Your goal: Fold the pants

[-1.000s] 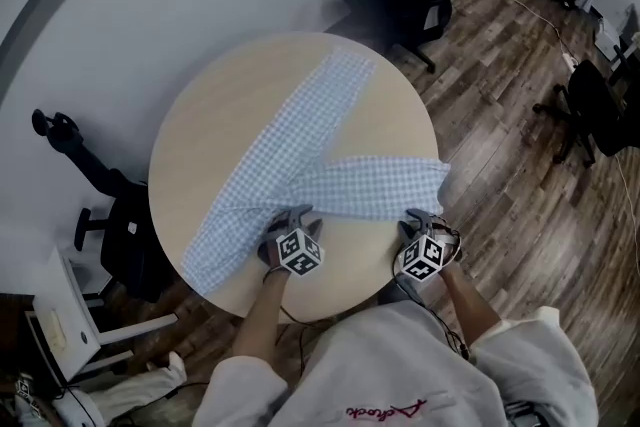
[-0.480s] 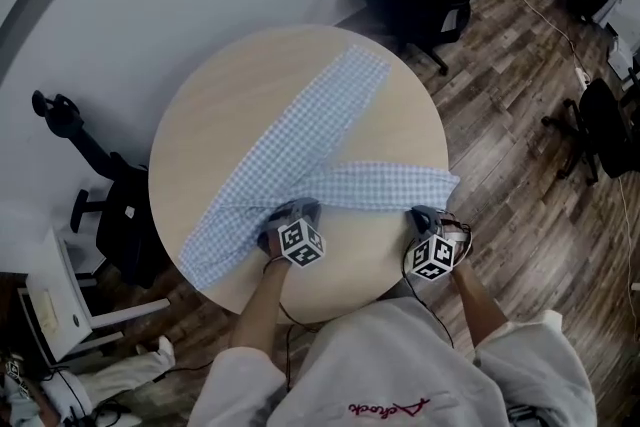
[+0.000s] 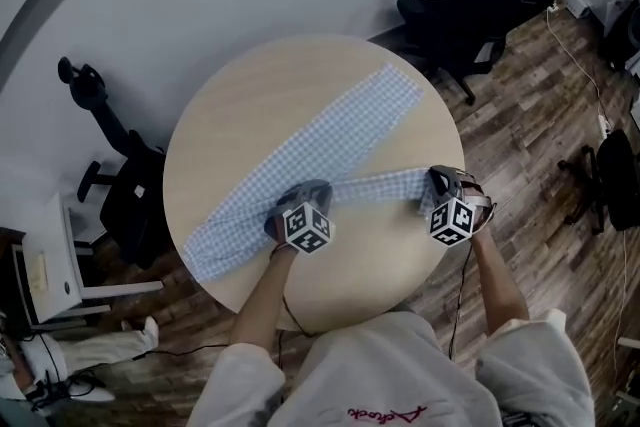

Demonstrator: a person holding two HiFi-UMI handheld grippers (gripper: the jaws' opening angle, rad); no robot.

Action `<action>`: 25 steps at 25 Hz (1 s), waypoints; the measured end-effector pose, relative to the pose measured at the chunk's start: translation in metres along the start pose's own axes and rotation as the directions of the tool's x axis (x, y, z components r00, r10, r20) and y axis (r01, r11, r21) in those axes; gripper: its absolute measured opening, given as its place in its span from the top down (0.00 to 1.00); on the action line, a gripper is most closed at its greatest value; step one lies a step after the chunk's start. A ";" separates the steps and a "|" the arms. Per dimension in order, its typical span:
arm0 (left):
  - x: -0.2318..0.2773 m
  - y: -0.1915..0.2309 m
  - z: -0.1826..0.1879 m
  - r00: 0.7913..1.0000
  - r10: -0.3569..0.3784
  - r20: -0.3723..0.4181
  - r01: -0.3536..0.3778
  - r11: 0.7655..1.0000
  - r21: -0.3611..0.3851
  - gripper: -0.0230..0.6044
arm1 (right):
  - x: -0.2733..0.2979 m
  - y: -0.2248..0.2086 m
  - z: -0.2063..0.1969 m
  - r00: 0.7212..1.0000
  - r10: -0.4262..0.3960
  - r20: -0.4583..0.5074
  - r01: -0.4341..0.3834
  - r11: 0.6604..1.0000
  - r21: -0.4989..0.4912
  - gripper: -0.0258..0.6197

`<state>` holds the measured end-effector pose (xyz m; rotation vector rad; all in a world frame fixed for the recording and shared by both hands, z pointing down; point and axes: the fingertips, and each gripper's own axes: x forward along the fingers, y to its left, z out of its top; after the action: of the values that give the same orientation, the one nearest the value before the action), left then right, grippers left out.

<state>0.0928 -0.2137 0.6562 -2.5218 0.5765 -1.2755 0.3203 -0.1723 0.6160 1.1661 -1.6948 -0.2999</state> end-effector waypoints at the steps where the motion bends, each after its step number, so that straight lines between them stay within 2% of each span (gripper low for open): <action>1: 0.001 0.007 0.002 1.000 0.009 -0.003 -0.009 1.000 -0.009 0.90 | 0.008 -0.011 0.005 1.000 0.002 0.012 -0.001 1.000 -0.025 0.91; 11: 0.020 0.080 0.002 0.993 0.112 -0.046 -0.117 0.984 -0.137 0.90 | 0.096 -0.090 0.066 0.991 0.064 0.119 -0.046 0.987 -0.153 0.91; 19: 0.037 0.137 -0.019 0.984 0.152 -0.098 -0.171 0.957 -0.235 0.90 | 0.178 -0.120 0.112 0.975 0.167 0.148 -0.120 0.952 -0.281 0.91; 25: 0.054 0.161 -0.040 0.977 0.148 -0.154 -0.184 0.949 -0.256 0.90 | 0.236 -0.122 0.139 0.962 0.238 0.138 -0.178 0.922 -0.344 0.91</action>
<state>0.0516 -0.3834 0.6538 -2.5412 1.0349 -1.3915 0.2673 -0.4675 0.6109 0.7219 -1.8220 -0.5436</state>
